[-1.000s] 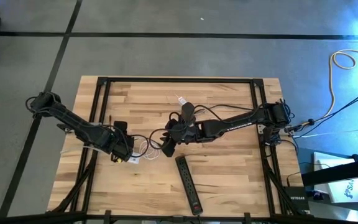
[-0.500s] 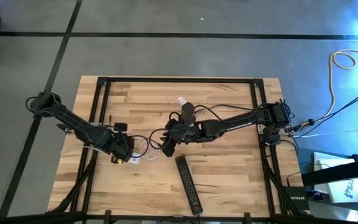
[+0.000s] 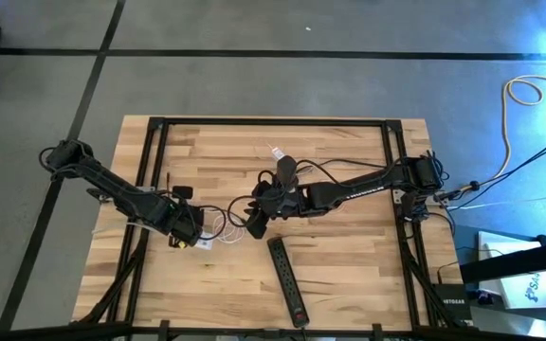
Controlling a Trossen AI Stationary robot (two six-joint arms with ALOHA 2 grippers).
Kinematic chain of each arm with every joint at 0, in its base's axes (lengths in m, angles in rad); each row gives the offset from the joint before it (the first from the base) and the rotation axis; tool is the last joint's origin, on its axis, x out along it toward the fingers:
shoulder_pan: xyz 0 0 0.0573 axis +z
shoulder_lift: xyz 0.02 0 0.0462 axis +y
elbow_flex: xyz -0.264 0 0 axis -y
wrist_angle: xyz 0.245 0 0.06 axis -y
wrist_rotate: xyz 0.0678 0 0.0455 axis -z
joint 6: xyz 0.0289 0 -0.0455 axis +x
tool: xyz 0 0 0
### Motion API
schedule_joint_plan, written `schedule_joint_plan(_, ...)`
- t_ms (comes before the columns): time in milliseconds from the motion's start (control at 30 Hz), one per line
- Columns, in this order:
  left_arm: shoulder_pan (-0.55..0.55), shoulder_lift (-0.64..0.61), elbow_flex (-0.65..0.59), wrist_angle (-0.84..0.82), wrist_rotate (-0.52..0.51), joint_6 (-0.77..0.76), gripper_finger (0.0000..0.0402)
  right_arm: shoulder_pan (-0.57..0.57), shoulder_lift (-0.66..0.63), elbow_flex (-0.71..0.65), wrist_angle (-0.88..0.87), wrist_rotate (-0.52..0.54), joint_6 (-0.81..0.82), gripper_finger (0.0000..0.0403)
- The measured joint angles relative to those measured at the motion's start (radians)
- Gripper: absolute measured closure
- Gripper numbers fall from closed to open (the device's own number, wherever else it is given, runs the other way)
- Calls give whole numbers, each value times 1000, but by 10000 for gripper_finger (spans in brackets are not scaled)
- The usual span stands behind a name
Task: Insert USB
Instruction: Insert the black USB cable into the white outlet extension
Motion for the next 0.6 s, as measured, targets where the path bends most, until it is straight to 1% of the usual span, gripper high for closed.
schedule_joint_plan(133,0,0,70,-93,-42,-20,401,0,0,0,0,17,-3,304)
schedule_joint_plan(267,-9,0,181,-224,-111,-24,401,0,0,0,0,17,-5,304)
schedule_joint_plan(333,-11,0,246,-312,-151,-26,401,0,0,0,0,17,-6,304)
schedule_joint_plan(400,-11,0,316,-407,-217,-47,401,0,0,0,0,23,-6,304)
schedule_joint_plan(500,-15,0,422,-529,-295,-94,402,1,0,0,1,70,-8,304)
schedule_joint_plan(600,-40,-7,522,-537,-322,-112,401,8,0,0,1,138,-10,304)
